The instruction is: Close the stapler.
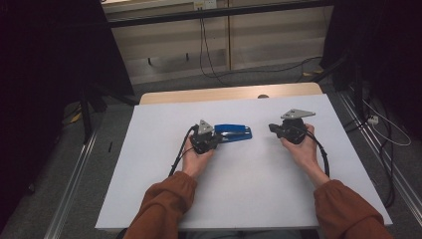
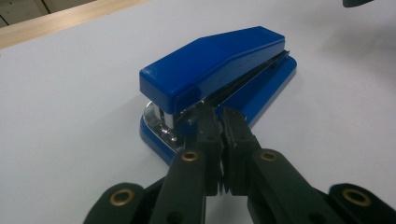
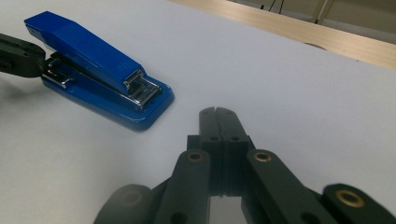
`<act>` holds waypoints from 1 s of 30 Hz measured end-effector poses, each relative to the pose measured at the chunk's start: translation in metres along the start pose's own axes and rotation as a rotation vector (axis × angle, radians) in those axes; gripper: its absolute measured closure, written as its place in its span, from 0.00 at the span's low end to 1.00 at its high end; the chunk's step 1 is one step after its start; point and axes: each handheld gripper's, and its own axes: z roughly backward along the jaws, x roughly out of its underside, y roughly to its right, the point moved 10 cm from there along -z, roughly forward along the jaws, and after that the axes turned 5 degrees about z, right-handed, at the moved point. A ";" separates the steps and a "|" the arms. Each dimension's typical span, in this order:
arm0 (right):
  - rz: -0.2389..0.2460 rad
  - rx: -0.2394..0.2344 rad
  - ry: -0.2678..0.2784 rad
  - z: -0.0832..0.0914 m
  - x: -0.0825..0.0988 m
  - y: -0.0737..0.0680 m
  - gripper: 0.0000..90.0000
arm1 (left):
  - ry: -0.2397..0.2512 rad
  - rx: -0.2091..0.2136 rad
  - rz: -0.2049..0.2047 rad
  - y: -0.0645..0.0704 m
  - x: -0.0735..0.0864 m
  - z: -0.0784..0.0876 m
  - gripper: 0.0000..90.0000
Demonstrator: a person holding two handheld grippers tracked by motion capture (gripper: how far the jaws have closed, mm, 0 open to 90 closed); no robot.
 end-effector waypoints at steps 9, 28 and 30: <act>-0.002 0.003 0.022 0.007 0.000 0.000 0.80 | 0.031 0.026 0.000 0.005 -0.003 0.007 0.86; -0.040 0.051 0.062 0.017 -0.001 0.005 0.14 | 0.070 -0.083 0.059 -0.021 -0.006 0.027 0.13; -0.047 0.053 0.064 0.019 -0.001 0.004 0.09 | 0.067 -0.079 0.059 -0.022 -0.005 0.031 0.07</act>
